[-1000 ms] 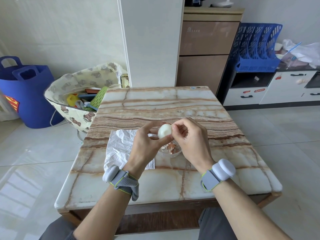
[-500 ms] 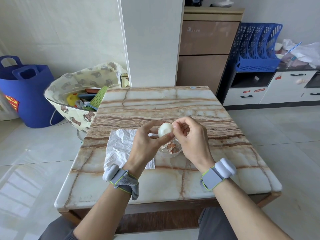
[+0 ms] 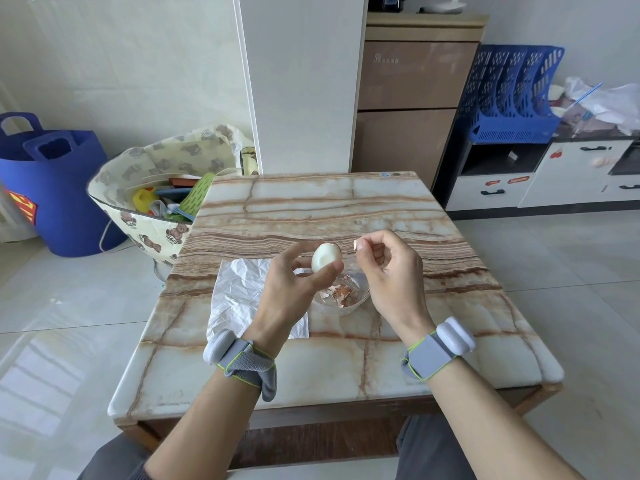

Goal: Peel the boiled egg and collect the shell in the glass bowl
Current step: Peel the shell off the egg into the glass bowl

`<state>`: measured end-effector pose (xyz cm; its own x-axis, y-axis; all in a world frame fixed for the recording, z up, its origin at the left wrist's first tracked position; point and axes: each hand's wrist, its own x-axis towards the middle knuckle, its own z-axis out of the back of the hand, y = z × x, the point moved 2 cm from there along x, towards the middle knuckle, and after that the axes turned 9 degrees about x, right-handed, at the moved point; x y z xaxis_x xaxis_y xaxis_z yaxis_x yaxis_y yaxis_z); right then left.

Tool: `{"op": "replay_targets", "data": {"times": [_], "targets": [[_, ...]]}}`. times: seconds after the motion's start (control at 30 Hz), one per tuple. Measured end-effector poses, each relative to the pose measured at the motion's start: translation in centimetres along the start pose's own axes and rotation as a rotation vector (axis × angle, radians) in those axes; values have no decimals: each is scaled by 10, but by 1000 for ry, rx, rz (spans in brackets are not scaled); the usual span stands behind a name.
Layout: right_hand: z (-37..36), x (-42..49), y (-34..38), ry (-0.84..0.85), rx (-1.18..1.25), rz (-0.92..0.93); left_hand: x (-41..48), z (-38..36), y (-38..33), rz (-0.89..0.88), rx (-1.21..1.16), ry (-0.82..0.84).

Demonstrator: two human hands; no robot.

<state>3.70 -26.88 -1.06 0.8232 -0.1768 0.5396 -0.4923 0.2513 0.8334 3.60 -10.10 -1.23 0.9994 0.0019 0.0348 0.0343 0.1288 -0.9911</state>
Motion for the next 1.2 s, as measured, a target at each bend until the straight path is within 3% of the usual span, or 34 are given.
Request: {"op": "replay_targets", "data": {"times": [0.43, 1.2], "targets": [[1, -2, -6, 51, -33, -100, -2, -2, -2, 9, -33, 59], [0, -2, -15, 143, -182, -75, -2, 1, -3, -8, -81, 51]]}}
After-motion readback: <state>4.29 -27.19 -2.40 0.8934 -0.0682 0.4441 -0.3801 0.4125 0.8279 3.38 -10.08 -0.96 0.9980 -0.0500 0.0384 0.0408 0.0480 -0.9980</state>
